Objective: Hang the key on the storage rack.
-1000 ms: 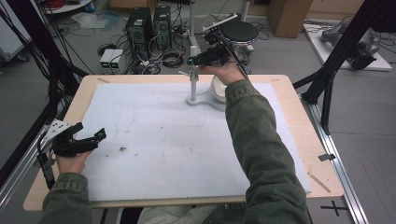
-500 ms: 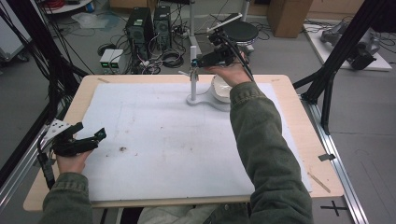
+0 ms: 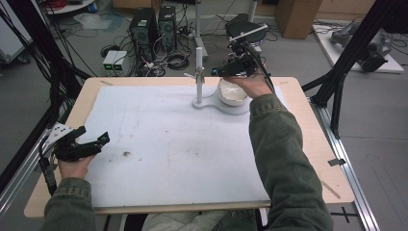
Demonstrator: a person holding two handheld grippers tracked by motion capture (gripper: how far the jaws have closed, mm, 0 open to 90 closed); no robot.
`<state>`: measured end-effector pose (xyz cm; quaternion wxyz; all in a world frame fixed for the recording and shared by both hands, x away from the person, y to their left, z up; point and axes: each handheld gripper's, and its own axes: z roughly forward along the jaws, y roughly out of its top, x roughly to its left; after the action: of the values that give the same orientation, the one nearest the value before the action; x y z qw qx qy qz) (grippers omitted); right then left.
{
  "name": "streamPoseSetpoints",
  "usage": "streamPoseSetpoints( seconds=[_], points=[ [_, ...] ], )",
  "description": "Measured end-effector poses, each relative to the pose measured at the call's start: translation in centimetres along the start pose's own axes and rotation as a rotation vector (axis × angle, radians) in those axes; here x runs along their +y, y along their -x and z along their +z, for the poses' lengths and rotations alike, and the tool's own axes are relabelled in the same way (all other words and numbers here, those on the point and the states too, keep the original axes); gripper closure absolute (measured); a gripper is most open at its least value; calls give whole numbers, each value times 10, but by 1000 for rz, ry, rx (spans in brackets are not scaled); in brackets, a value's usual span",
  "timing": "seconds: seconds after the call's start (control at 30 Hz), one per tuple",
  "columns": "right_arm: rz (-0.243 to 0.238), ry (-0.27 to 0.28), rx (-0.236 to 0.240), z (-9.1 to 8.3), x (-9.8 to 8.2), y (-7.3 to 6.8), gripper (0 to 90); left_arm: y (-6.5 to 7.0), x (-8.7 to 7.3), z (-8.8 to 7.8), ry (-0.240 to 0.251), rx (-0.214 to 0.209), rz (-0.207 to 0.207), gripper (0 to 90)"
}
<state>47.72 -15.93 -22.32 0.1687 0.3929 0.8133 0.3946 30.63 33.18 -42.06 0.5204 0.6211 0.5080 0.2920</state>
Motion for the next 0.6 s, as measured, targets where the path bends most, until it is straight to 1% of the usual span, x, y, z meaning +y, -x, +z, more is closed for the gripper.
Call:
streamPoseSetpoints(
  seconds=[0.07,0.13,0.3,0.4,0.47,0.53,0.6],
  points=[
    [12,-5,-3,-2,-5,2,6,0,0,0,-2,0,1,17],
    [11,-13,-9,-5,-10,4,6,0,0,0,-1,0,-1,17],
    [19,-1,-13,-12,-20,9,6,-1,0,0,-4,-2,-2,17],
    [28,-3,-15,-14,-27,11,6,-1,0,1,-4,-1,-4,17],
    [26,-12,-24,-15,-31,13,6,0,0,1,-3,-2,-4,17],
    [35,3,-19,-18,-36,15,6,-1,0,1,-3,-1,-4,17],
    [42,1,-23,-19,-41,16,6,-1,0,1,-3,-1,-5,17]
  ],
)
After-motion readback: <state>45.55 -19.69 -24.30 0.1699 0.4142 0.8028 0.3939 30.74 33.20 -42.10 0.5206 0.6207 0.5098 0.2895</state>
